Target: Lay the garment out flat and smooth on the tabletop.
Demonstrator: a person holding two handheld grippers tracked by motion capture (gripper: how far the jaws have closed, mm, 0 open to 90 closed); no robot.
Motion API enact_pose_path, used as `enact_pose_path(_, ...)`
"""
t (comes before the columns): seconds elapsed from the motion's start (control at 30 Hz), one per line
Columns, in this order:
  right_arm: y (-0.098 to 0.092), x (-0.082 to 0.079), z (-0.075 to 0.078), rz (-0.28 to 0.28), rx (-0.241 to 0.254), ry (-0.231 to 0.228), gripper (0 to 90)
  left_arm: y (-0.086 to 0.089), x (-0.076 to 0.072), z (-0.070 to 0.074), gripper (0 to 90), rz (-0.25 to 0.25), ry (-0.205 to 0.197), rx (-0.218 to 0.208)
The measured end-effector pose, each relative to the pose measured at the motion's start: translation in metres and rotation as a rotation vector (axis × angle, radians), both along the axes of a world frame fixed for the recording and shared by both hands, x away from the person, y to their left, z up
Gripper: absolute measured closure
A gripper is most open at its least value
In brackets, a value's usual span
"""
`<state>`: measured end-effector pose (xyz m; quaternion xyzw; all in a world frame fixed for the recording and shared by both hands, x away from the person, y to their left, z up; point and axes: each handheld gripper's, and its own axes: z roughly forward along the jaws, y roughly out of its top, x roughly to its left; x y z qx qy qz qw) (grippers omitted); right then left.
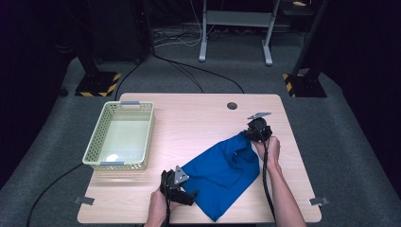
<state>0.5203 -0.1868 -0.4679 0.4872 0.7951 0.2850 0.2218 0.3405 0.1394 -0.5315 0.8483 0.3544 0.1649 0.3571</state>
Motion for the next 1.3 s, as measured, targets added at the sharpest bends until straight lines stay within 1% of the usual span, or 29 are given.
enact_pose_path(0.07,-0.007,-0.002,0.003,-0.023,0.022,-0.004,63.9,0.000,0.000,0.000,0.0,0.000,0.000,0.000)
enact_pose_path(0.1,-0.011,-0.005,0.006,-0.022,0.047,-0.005,62.0,0.000,0.000,0.000,0.0,0.000,0.000,0.000)
enact_pose_path(0.17,-0.014,-0.011,0.010,-0.006,0.072,0.002,57.8,0.000,0.000,0.000,0.0,0.000,0.001,0.000)
enact_pose_path(0.23,-0.012,-0.018,0.011,0.015,0.069,0.023,54.0,0.000,0.000,0.000,0.0,0.000,0.000,0.001)
enact_pose_path(0.33,-0.007,-0.027,0.001,0.040,0.071,0.049,51.0,0.000,0.000,0.000,0.0,0.000,0.000,0.000)
enact_pose_path(0.4,-0.004,-0.029,-0.010,0.033,0.058,0.076,50.0,0.000,0.000,0.000,0.0,0.000,0.000,-0.001)
enact_pose_path(0.47,-0.003,-0.030,-0.021,0.028,0.058,0.106,50.4,0.000,0.000,0.000,0.0,0.000,0.000,-0.001)
enact_pose_path(0.57,-0.004,-0.032,-0.031,0.024,0.065,0.112,61.2,0.000,0.000,0.000,0.0,0.000,0.001,-0.001)
enact_pose_path(0.6,-0.004,-0.032,-0.033,0.019,0.062,0.111,65.5,0.000,0.000,0.000,0.0,0.000,0.001,-0.001)
enact_pose_path(0.67,-0.007,-0.033,-0.035,0.020,0.079,0.103,71.8,0.000,0.000,0.000,0.0,0.000,0.001,-0.002)
enact_pose_path(0.77,-0.008,-0.032,-0.033,0.023,0.075,0.089,81.0,0.000,0.000,0.000,0.0,0.000,0.001,-0.002)
enact_pose_path(1.0,-0.010,-0.029,-0.019,0.011,0.040,0.035,83.8,0.000,0.000,0.000,0.0,0.000,0.001,-0.002)
enact_pose_path(1.13,-0.012,-0.023,-0.010,0.000,0.018,0.002,83.9,0.000,0.000,0.000,0.0,0.000,0.002,-0.002)
enact_pose_path(1.23,-0.011,-0.017,-0.003,-0.011,-0.009,-0.023,83.8,0.000,0.000,0.000,0.0,0.000,0.002,-0.002)
enact_pose_path(1.3,-0.011,-0.013,0.000,-0.019,-0.013,-0.033,83.8,0.000,0.000,0.000,0.0,0.000,0.002,-0.002)
